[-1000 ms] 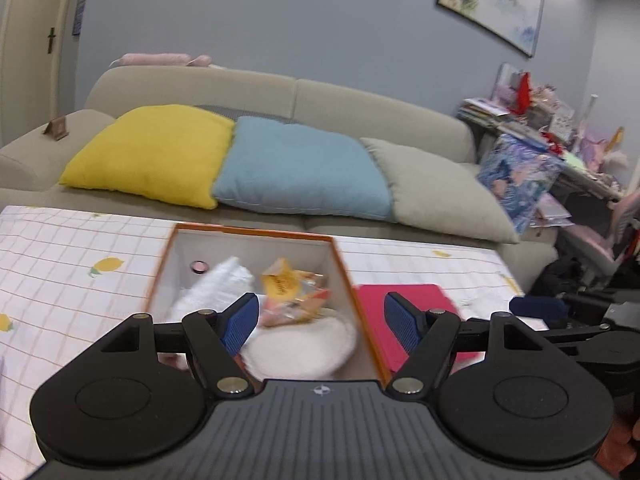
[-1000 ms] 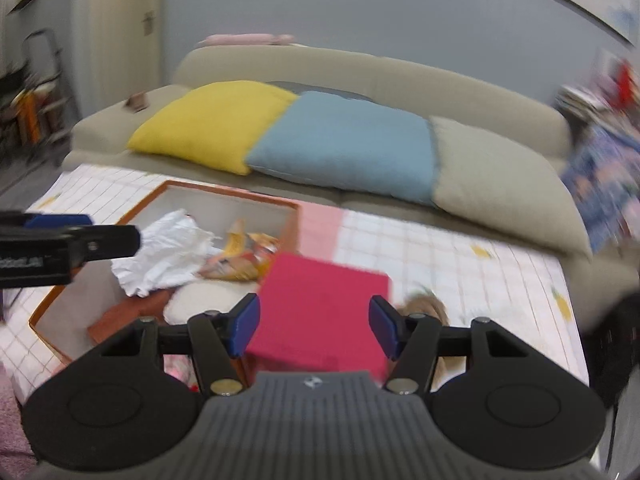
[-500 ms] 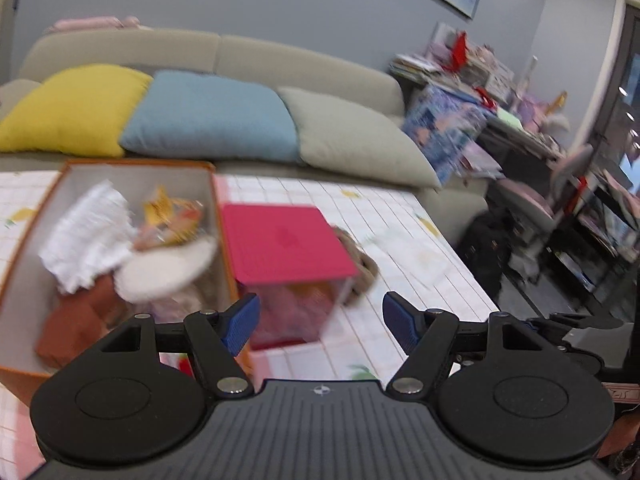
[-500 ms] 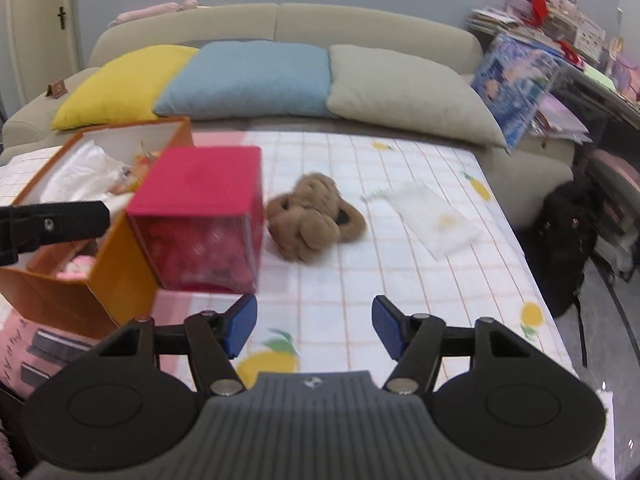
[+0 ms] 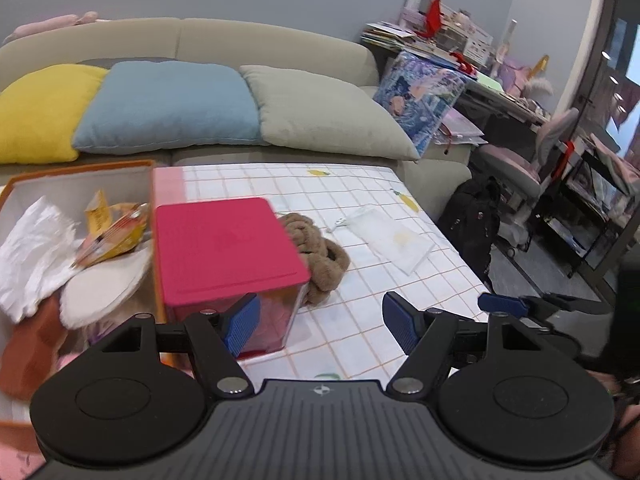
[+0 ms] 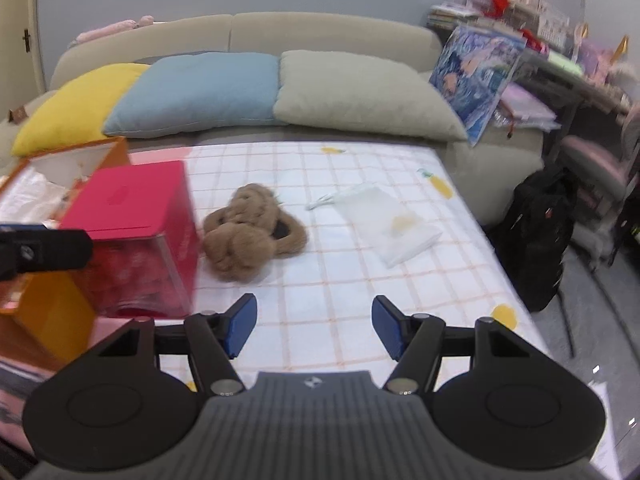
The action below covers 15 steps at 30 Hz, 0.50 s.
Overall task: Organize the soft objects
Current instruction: 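Move both open tools toward the brown teddy bear and white mesh bag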
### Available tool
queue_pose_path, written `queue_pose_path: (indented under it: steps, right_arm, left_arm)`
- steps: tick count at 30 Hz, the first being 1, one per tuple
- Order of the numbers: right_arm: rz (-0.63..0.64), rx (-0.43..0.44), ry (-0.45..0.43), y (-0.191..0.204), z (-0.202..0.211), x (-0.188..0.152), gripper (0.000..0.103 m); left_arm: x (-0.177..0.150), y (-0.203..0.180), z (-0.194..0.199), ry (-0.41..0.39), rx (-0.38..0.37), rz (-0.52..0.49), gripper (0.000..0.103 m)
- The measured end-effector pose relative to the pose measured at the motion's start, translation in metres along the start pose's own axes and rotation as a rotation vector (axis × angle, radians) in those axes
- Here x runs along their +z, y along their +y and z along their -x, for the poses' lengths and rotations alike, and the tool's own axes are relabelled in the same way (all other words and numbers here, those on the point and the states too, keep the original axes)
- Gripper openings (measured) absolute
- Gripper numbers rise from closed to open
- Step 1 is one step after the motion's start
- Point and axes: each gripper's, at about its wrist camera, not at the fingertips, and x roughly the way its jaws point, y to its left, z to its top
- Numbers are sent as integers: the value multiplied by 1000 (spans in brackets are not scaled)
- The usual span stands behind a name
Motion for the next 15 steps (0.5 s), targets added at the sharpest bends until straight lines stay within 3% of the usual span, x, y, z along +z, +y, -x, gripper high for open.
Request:
queue_pose_path:
  steps: [4, 8, 11, 15]
  right_arm:
    - [-12, -23, -13, -11, -23, 2, 63]
    - [-60, 19, -8, -23, -44, 3, 63]
    - [-85, 53, -12, -28, -59, 4, 63]
    - [-65, 3, -36, -30, -82, 7, 63]
  left_arm:
    - [12, -10, -17, 12, -9, -42, 82]
    - [28, -18, -40, 40, -14, -91, 82]
    - [42, -23, -63, 93, -14, -147, 80]
    - [61, -32, -100, 201, 36, -191, 79]
